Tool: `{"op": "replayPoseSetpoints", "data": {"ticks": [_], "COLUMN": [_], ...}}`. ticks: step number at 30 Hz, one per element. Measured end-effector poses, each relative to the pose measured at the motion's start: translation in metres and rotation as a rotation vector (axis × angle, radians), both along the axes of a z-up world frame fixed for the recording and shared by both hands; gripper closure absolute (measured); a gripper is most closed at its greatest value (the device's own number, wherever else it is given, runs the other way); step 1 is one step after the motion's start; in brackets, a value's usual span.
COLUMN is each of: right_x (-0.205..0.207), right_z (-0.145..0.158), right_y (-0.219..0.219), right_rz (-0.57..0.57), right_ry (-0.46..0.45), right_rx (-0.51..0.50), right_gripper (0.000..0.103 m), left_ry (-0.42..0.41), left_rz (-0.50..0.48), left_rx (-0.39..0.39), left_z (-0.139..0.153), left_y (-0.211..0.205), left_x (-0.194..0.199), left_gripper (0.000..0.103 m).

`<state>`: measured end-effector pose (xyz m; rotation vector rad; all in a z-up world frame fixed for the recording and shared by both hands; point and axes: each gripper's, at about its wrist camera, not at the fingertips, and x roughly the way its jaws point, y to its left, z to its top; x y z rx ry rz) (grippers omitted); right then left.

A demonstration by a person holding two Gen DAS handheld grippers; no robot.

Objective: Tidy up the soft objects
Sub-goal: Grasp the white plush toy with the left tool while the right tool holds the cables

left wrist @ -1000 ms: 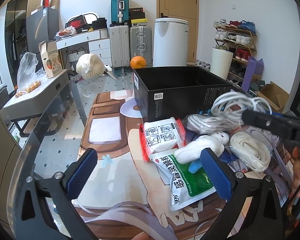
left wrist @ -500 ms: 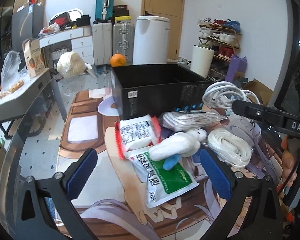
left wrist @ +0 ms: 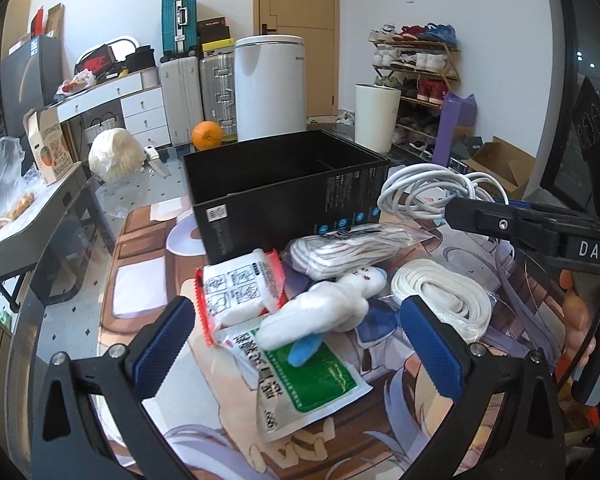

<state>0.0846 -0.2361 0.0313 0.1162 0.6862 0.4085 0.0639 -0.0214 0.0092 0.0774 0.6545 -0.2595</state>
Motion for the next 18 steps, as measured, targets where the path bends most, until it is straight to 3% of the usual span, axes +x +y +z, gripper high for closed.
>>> {"op": "replayPoseSetpoints", "data": {"ticks": [6,18], "right_x": [0.0,0.003], "right_z": [-0.002,-0.006], "right_y": [0.001,0.003], "right_rz": [-0.001,0.012], "right_ry": [0.005,0.021], "right_rx": [-0.002,-0.009], "right_gripper": [0.025,0.025], "left_ry": [0.018,0.074], "left_rz": [-0.021,-0.048], "left_rx": [0.053,0.142], "left_z": [-0.003,-0.013], "left_y": [-0.014,-0.029], "left_x": [0.008,0.019], "left_gripper": [0.006,0.041]}}
